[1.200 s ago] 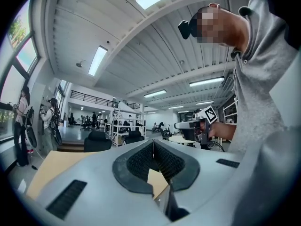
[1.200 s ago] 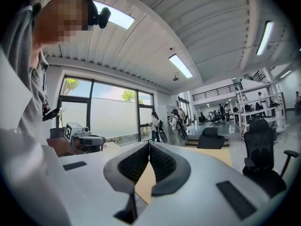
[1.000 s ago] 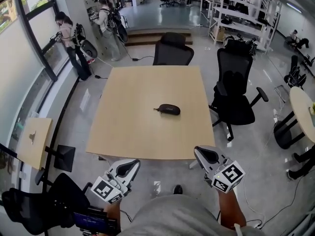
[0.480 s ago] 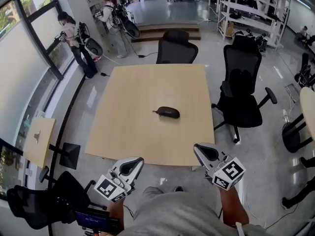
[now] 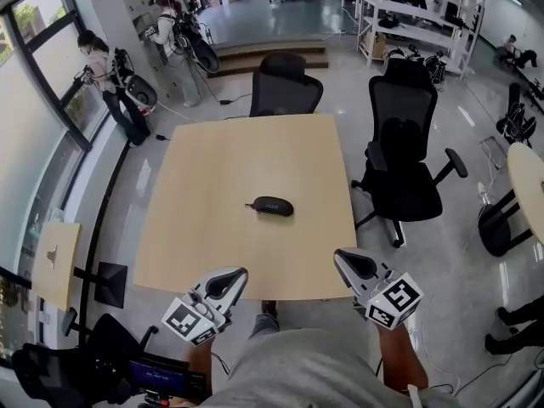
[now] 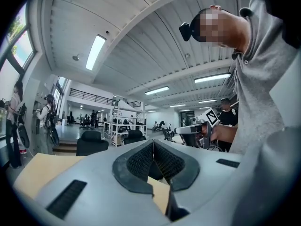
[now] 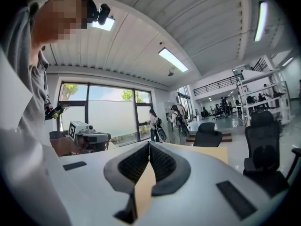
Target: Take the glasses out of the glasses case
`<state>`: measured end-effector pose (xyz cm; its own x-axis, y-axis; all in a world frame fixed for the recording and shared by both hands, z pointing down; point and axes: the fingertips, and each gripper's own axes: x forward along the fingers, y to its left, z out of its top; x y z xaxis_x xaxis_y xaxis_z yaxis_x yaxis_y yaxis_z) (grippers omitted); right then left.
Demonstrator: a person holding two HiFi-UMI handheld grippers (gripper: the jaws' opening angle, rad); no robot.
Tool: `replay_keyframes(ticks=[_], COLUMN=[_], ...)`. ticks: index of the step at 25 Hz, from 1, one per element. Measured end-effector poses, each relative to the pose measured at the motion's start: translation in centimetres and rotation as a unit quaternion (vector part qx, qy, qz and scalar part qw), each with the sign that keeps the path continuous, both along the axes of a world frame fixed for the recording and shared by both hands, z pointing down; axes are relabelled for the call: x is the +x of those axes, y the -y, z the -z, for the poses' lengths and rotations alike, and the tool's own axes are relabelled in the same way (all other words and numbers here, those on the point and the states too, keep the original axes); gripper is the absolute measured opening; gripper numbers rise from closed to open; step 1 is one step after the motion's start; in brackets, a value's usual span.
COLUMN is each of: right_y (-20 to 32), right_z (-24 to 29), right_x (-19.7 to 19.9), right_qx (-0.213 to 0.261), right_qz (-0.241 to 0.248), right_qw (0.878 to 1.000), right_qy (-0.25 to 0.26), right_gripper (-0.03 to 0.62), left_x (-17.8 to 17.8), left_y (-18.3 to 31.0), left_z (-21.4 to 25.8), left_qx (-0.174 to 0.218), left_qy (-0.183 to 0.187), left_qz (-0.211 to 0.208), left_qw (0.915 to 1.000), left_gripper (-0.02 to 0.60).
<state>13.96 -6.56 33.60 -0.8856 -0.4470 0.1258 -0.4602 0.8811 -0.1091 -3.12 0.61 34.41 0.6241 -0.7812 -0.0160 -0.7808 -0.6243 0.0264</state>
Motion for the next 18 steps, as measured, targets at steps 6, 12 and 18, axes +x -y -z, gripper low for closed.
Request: replay_keyframes(ticks=[6, 12, 18], right_y=[2.1, 4.4, 5.5], right_z=[0.3, -0.9, -2.4], right_x=[-0.5, -2.0, -4.1], right_qx=[0.001, -0.019, -0.034], right_qz=[-0.019, -0.032, -0.031], right_qw=[1.0, 0.999, 0.999], right_qy=[-0.003, 0.001, -0.004], right_gripper=[0.008, 0.008, 0.008], left_x=[-0.6, -2.2, -4.2], left_y=[3.6, 5.9, 7.2], left_z=[0.7, -0.5, -2.0], left_qx=[0.007, -0.016, -0.031], left_qy=[-0.002, 0.0, -0.004], left_qz=[-0.028, -0.037, -0.036], left_qw=[0.9996, 0.9992, 0.9989], left_gripper=[0.006, 0.006, 0.006])
